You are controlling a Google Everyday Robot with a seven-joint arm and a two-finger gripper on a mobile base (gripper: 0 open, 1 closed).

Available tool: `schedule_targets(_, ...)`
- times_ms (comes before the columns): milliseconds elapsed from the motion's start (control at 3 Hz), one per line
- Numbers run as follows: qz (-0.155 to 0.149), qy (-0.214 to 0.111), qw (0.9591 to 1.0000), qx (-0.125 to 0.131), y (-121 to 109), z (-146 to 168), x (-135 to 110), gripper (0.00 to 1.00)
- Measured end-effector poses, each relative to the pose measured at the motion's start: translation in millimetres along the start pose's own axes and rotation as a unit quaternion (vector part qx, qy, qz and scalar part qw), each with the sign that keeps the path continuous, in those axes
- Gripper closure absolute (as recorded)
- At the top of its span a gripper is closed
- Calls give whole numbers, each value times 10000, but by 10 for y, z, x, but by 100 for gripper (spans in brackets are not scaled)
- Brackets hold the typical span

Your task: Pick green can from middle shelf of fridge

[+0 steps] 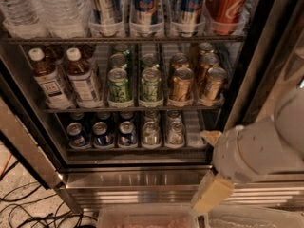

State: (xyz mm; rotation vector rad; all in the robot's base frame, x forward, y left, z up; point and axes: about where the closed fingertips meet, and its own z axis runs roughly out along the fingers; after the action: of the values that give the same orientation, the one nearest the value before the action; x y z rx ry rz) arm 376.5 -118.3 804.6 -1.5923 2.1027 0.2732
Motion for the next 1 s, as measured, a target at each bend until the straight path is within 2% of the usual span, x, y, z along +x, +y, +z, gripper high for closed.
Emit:
schedule_targets(333,189,-660,9975,147,205,310,67,0)
schedule_targets(667,251,-1408,9892,315,277,501,-86,0)
schedule_targets(1000,246,-2353,9708,392,207,565,-397,0)
